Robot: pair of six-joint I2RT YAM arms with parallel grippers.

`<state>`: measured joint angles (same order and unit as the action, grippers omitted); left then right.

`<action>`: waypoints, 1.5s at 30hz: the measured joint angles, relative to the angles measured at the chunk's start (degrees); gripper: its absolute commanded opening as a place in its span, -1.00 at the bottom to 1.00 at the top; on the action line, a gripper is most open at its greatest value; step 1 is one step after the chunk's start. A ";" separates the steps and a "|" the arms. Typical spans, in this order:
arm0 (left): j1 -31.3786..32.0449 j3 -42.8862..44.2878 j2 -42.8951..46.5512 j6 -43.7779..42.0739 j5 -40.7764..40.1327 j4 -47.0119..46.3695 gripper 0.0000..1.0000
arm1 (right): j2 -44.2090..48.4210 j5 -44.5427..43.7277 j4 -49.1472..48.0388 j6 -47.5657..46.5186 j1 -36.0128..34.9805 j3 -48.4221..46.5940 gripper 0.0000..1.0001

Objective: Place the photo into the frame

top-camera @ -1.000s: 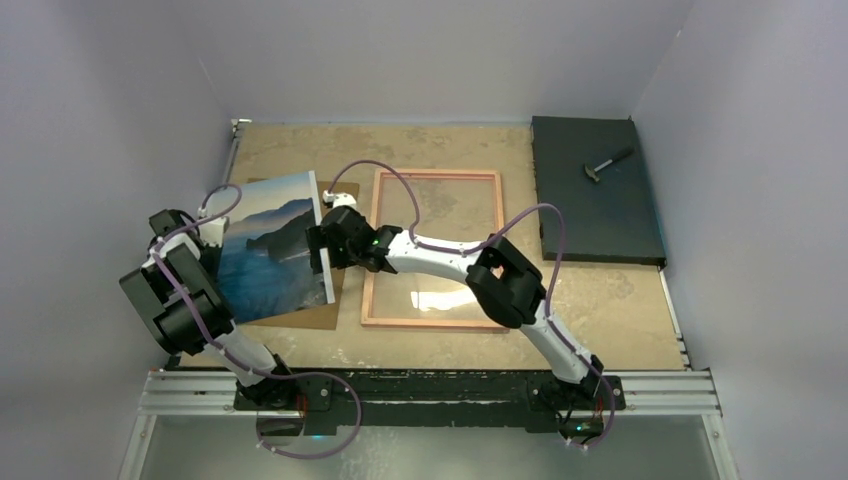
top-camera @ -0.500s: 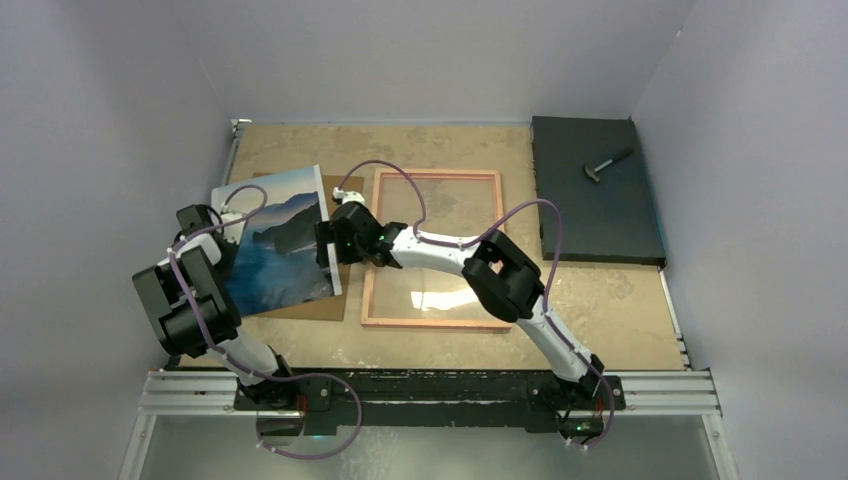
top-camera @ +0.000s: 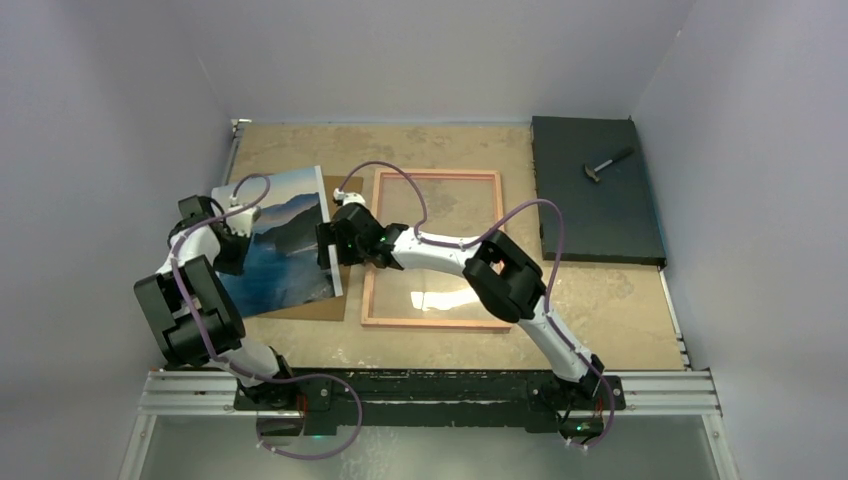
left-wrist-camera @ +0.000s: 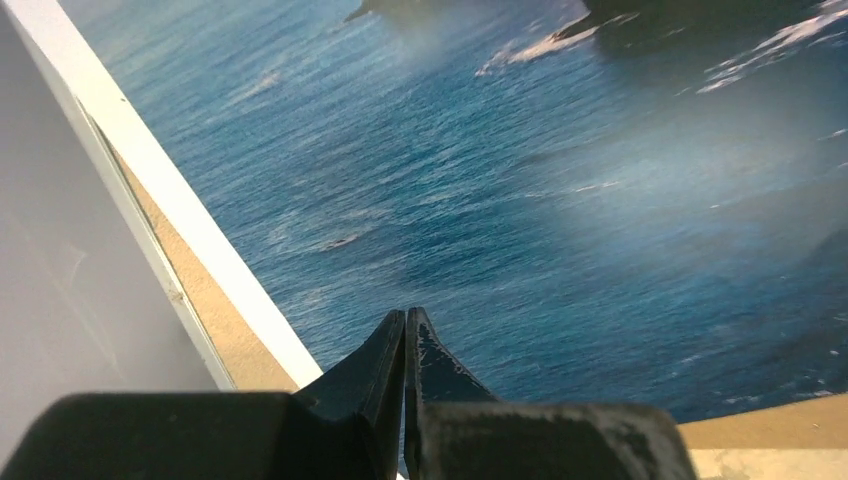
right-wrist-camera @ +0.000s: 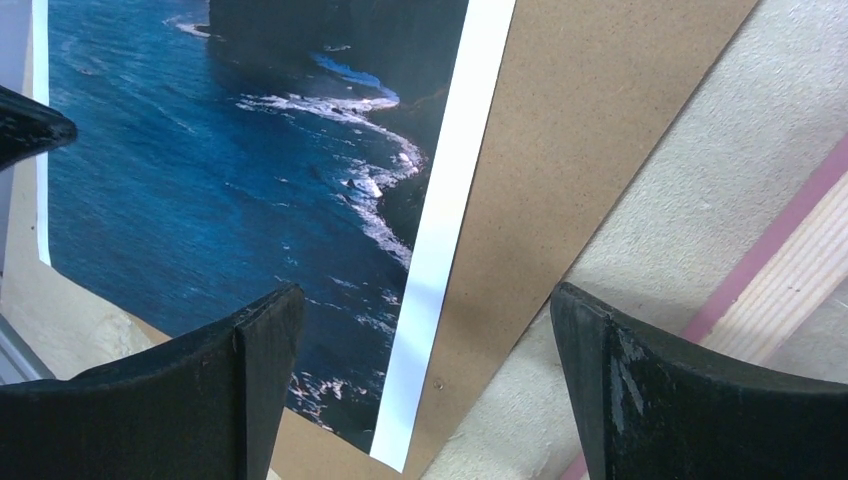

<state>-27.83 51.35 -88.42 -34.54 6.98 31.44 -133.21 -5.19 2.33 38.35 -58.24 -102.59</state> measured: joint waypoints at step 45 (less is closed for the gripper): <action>-3.96 -0.55 -5.77 1.07 -8.79 -12.35 -0.74 | -4.11 7.76 -2.91 3.87 3.04 -5.86 0.93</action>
<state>-31.79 50.81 -94.19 -33.47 -1.80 19.09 -137.32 2.57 -0.58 42.22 -55.20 -108.44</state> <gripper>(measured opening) 0.137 0.967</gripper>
